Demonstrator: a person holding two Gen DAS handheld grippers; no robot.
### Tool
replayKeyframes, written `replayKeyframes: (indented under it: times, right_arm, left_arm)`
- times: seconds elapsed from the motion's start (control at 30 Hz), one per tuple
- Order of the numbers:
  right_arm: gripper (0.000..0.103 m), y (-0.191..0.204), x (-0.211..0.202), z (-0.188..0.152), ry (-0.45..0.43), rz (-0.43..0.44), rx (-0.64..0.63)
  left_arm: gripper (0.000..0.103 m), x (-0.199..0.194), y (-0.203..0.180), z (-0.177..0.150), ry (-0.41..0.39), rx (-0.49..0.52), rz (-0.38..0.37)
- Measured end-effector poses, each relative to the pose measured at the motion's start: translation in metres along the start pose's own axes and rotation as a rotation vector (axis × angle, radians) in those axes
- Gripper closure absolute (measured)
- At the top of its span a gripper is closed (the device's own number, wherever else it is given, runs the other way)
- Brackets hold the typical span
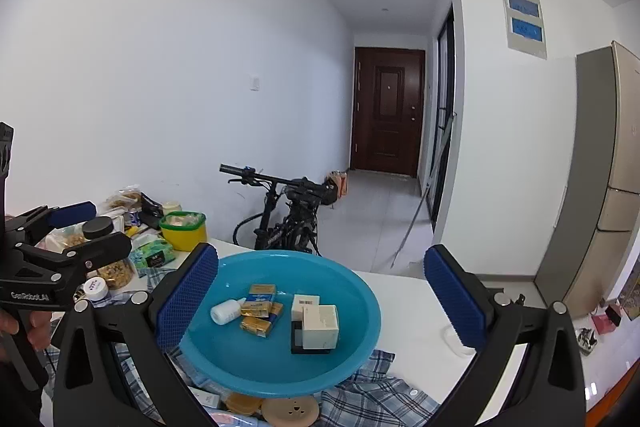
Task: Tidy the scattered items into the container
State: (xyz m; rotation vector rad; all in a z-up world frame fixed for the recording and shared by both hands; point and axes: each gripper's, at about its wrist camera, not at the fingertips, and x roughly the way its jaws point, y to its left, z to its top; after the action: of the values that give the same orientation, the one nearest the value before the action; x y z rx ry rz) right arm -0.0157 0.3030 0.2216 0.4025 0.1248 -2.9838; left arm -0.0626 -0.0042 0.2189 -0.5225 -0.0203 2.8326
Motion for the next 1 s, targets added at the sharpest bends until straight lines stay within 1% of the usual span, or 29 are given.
replayKeyframes:
  times: [0.13, 0.17, 0.27, 0.47, 0.6, 0.73, 0.9, 1.0]
  right_arm:
    - [0.0, 0.01, -0.013, 0.004, -0.02, 0.017, -0.028]
    - [0.0, 0.013, -0.016, 0.005, -0.025, 0.022, -0.034]
    - [0.0, 0.019, -0.027, 0.005, -0.05, 0.029, -0.04]
    - [0.0, 0.025, -0.046, 0.004, -0.077, 0.032, -0.032]
    - [0.0, 0.026, -0.053, 0.001, -0.078, 0.039, -0.02]
    - [0.0, 0.028, -0.057, -0.004, -0.066, 0.049, -0.028]
    - [0.0, 0.03, -0.062, -0.019, -0.042, 0.076, -0.008]
    - [0.0, 0.03, -0.063, -0.03, -0.025, 0.084, 0.007]
  left_arm:
    - [0.0, -0.018, -0.007, 0.001, -0.035, 0.044, 0.021]
    - [0.0, -0.022, -0.008, 0.001, -0.041, 0.046, 0.015]
    - [0.0, -0.029, -0.005, 0.0, -0.053, 0.022, -0.023]
    - [0.0, -0.044, -0.002, -0.006, -0.061, 0.014, -0.019]
    - [0.0, -0.053, 0.002, -0.01, -0.075, 0.008, -0.011]
    - [0.0, -0.065, -0.002, -0.016, -0.093, 0.029, -0.006]
    - [0.0, -0.075, -0.005, -0.027, -0.085, 0.042, -0.031]
    - [0.0, -0.077, -0.01, -0.036, -0.074, 0.076, -0.033]
